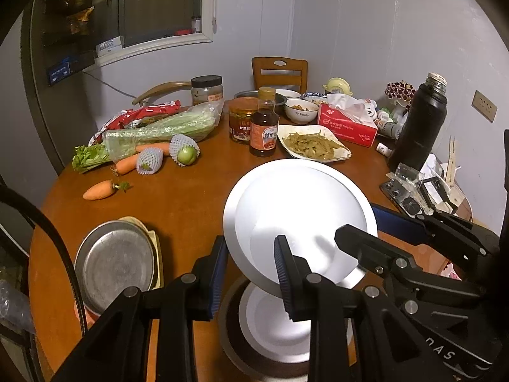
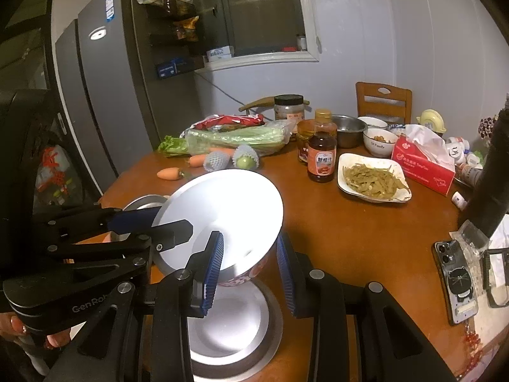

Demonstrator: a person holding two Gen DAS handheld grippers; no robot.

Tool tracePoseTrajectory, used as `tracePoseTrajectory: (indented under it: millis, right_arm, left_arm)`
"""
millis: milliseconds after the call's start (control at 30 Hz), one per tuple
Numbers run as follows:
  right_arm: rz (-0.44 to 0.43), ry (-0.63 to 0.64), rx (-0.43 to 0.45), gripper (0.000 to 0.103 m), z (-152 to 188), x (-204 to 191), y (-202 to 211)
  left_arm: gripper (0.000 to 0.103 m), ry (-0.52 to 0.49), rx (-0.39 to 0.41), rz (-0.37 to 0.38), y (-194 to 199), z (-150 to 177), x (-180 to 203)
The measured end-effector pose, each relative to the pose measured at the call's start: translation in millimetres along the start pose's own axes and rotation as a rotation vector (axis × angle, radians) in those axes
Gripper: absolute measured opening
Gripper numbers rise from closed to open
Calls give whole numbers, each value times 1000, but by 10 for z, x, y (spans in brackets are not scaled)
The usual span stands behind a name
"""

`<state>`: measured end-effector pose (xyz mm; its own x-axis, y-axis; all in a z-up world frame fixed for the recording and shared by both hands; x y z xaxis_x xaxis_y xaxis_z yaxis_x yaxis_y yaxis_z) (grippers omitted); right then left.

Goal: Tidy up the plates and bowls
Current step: 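Lift the red bowl with both tools and carry it over the steel basin, then lower the red bowl onto the white plate in the basin with both tools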

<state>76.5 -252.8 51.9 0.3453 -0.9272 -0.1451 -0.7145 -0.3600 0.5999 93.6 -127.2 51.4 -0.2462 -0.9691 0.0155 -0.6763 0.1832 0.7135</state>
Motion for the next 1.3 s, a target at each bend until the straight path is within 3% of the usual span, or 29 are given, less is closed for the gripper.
tracePoseTrajectory:
  millis: [500, 833, 1300]
  right_arm:
    - [-22, 5, -5, 37, 330, -114, 154]
    - [-21, 9, 1, 37, 410, -134, 239]
    - [-24, -1, -53, 37, 559, -88, 83]
  left_arm:
    - [30, -3, -19, -10, 82, 372, 61]
    - [30, -12, -18, -10, 123, 448, 112]
    - [30, -17, -84, -11, -129, 600, 119]
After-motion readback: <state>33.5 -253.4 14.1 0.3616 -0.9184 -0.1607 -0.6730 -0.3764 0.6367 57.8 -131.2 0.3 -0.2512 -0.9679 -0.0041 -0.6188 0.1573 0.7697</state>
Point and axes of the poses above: each gripper's, at about its wrist camera, not at the fingertips, and y roughly against the way its jaws point, x to its right, z to its underside, the point moved 2 cm from there along -y, roughly the way its jaws point, and after that the axes turned 2 degrees about -z, right-handed, at the moved point
